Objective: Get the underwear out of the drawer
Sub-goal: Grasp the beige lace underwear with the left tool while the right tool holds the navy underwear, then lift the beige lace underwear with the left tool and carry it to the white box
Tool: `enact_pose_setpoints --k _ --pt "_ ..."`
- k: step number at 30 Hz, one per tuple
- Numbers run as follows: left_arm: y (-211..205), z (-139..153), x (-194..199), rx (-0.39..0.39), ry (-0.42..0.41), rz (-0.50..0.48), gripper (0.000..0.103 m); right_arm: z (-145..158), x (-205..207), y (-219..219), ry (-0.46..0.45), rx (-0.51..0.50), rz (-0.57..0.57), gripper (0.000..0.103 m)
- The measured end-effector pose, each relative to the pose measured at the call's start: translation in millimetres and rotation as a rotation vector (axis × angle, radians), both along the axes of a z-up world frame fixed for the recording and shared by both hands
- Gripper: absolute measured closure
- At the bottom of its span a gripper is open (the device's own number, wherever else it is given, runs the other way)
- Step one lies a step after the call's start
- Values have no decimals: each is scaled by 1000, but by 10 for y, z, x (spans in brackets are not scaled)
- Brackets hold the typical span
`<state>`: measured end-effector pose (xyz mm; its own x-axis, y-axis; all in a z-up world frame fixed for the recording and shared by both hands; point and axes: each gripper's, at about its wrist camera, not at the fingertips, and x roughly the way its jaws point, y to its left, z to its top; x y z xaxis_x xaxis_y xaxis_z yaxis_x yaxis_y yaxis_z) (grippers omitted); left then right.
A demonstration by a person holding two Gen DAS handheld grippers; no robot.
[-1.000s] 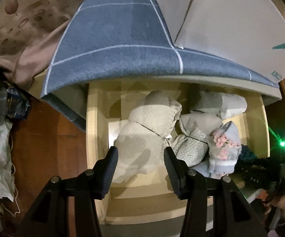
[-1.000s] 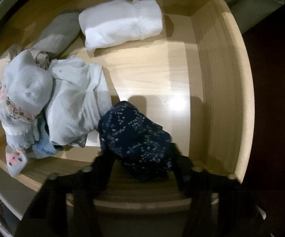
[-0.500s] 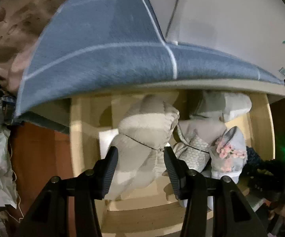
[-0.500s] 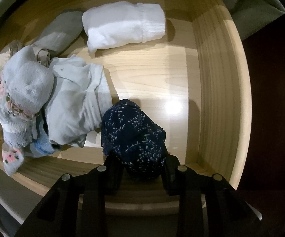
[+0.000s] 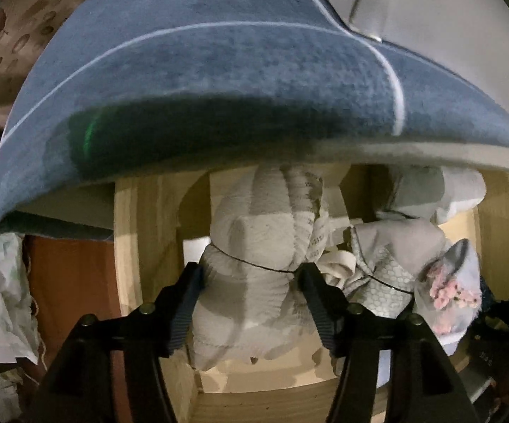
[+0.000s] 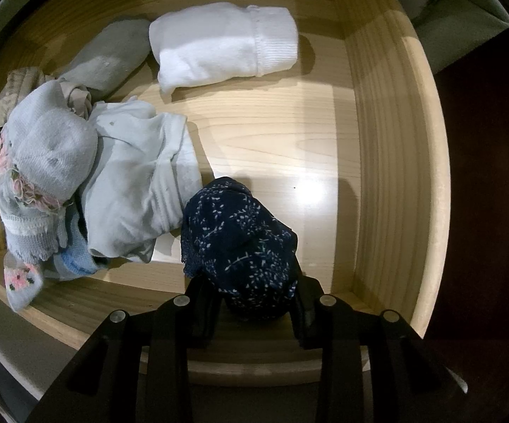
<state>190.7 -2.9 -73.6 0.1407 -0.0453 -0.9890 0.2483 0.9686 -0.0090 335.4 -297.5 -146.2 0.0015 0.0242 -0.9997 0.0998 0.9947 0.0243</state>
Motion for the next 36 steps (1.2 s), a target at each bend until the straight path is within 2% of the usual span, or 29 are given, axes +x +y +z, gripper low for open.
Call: enact_pose_setpoints --k 2,7,13,18,25,36 --pt "-36 -32 24 10 8 5 36 -1 0 -1 -2 4 1 70" --pt "-150 -136 95 49 32 7 34 -7 -3 5 -2 4 6 70" --pt "-193 -168 205 33 58 39 34 -6 -4 6 -3 4 5 70" --pt "-75 -164 285 37 74 22 39 -6 -5 7 -3 4 7 70" --pt "-187 -151 215 56 102 -13 43 -5 -4 8 -2 2 8 70" --pt "-163 -84 46 20 161 27 45 37 -7 52 -9 -51 -1 74"
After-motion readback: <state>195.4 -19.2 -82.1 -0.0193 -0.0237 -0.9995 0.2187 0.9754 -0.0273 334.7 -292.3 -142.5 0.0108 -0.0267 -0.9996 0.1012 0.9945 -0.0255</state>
